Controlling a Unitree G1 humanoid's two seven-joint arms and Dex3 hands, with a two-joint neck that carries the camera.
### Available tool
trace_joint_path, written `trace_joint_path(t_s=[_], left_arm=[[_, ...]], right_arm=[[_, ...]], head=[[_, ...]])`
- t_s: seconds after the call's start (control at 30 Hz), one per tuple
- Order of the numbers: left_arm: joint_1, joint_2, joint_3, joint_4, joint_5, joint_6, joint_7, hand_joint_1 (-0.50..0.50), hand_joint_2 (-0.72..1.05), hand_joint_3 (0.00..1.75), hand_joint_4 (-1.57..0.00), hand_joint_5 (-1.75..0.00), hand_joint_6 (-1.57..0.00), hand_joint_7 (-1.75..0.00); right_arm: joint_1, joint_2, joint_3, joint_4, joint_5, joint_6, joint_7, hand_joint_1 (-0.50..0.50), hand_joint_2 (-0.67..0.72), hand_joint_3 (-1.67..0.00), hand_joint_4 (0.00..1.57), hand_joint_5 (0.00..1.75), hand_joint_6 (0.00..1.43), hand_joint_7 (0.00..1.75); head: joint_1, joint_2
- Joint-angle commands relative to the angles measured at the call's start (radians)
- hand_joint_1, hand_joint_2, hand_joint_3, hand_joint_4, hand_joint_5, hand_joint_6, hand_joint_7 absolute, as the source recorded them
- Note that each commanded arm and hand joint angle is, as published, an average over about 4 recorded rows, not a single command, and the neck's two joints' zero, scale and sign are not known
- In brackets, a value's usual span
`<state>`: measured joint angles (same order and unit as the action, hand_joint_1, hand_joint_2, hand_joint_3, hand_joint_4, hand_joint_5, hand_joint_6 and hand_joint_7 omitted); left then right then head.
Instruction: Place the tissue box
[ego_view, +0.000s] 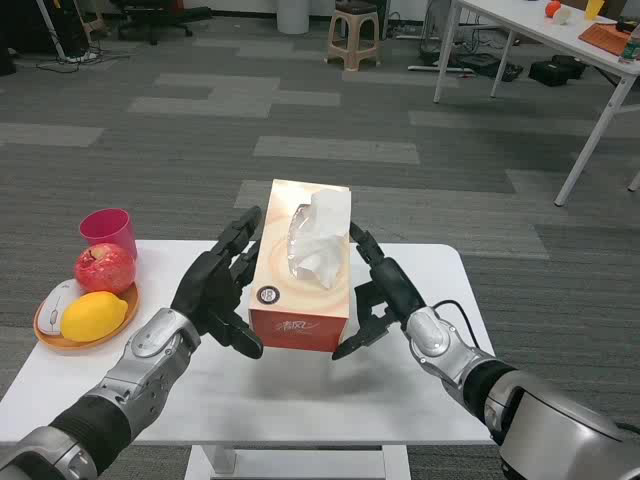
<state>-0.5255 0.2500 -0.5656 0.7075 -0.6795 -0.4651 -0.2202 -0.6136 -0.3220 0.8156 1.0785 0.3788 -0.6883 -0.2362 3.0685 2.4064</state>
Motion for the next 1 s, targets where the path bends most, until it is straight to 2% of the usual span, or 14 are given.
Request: trace_joint_path(t_s=[0.03,0.7,0.77,1.0], left_arm=[[0.020,-0.026,-0.007,-0.033,0.024,-0.004,-0.027,0.50,-0.37,0.00,0.00,-0.31,0.00,0.00],[0.021,-0.025,-0.005,-0.033,0.024,-0.004,-0.027,0.50,-0.37,0.00,0.00,-0.31,0.00,0.00],[0.021,-0.025,-0.005,-0.033,0.024,-0.004,-0.027,0.50,-0.37,0.00,0.00,-0.31,0.00,0.00],[0.025,-0.023,-0.005,-0.033,0.024,-0.004,-0.027,0.50,-0.37,0.00,0.00,-0.31,0.00,0.00]], right_arm=[[-0.029,0.012,-0.016,-0.042,-0.003,-0.020,0.009,-0.42,-0.48,-0.32,1.14,1.45,0.00,0.35],[-0.029,0.011,-0.015,-0.042,-0.003,-0.020,0.009,-0.42,-0.48,-0.32,1.14,1.45,0.00,0.35],[-0.029,0.011,-0.015,-0.042,-0.003,-0.020,0.009,-0.42,-0.45,-0.32,1.14,1.45,0.00,0.35],[-0.029,0.009,-0.013,-0.037,-0.003,-0.019,0.009,-0.42,-0.48,-0.32,1.16,1.45,0.00,0.35]], head=[[0.003,0.011],[0.008,0.001],[0.009,0.002],[0.010,0.001]])
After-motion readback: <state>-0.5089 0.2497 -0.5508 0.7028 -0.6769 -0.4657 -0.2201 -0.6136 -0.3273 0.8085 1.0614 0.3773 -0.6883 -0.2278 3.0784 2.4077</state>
